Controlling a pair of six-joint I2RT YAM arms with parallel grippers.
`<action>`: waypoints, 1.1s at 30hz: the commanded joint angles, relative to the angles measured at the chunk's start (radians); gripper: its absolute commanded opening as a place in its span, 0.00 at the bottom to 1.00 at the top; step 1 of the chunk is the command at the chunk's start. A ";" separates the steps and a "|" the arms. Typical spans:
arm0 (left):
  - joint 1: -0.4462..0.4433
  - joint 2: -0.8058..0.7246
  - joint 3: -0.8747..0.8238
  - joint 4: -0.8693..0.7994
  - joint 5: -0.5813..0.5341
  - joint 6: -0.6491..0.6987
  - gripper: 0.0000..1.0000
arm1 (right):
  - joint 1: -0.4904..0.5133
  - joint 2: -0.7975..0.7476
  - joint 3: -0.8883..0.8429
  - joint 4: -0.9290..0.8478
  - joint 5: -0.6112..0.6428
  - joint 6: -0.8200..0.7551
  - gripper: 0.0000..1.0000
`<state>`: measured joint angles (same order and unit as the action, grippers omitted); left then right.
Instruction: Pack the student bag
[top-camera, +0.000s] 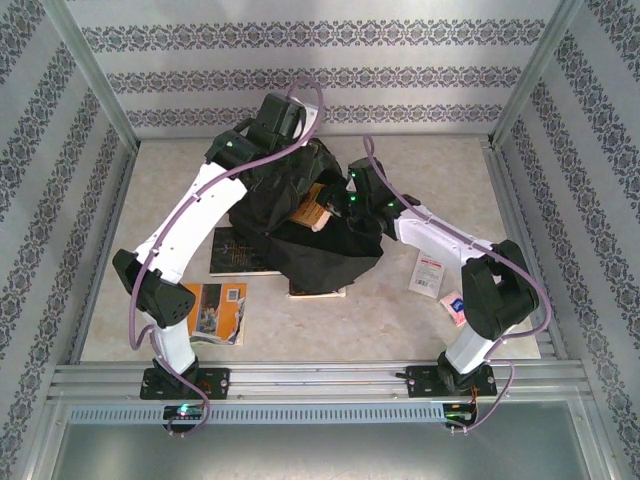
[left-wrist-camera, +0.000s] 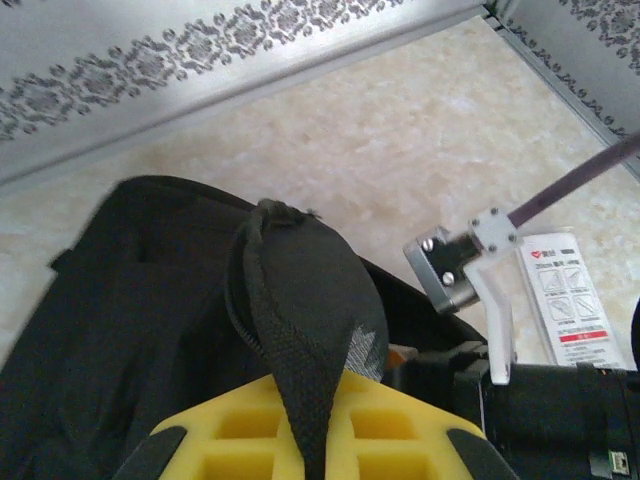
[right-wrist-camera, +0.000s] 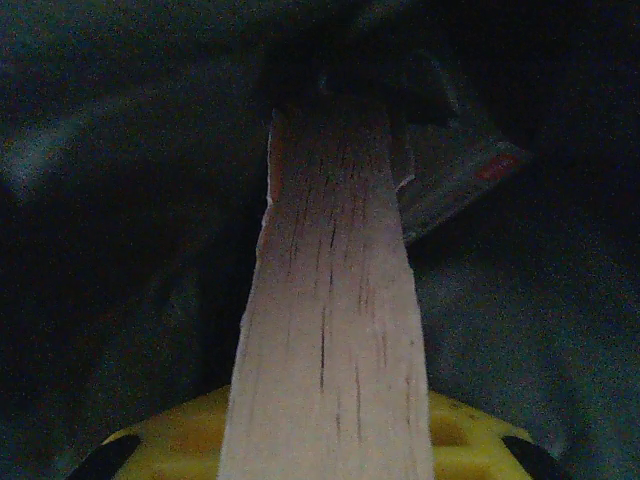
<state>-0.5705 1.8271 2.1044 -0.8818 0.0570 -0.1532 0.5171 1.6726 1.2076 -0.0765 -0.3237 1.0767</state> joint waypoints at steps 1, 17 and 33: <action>-0.008 -0.073 -0.028 0.136 0.037 -0.058 0.00 | -0.011 0.036 0.018 0.059 0.023 0.121 0.04; -0.008 -0.108 0.003 0.172 0.063 0.005 0.00 | -0.010 0.190 -0.008 0.336 -0.061 0.252 0.06; -0.007 -0.049 0.021 0.193 0.030 0.052 0.00 | 0.108 0.445 0.359 0.277 0.024 0.245 0.38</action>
<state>-0.5663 1.7893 2.0571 -0.8234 0.0765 -0.1398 0.5880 2.0571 1.4731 0.2203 -0.3260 1.3724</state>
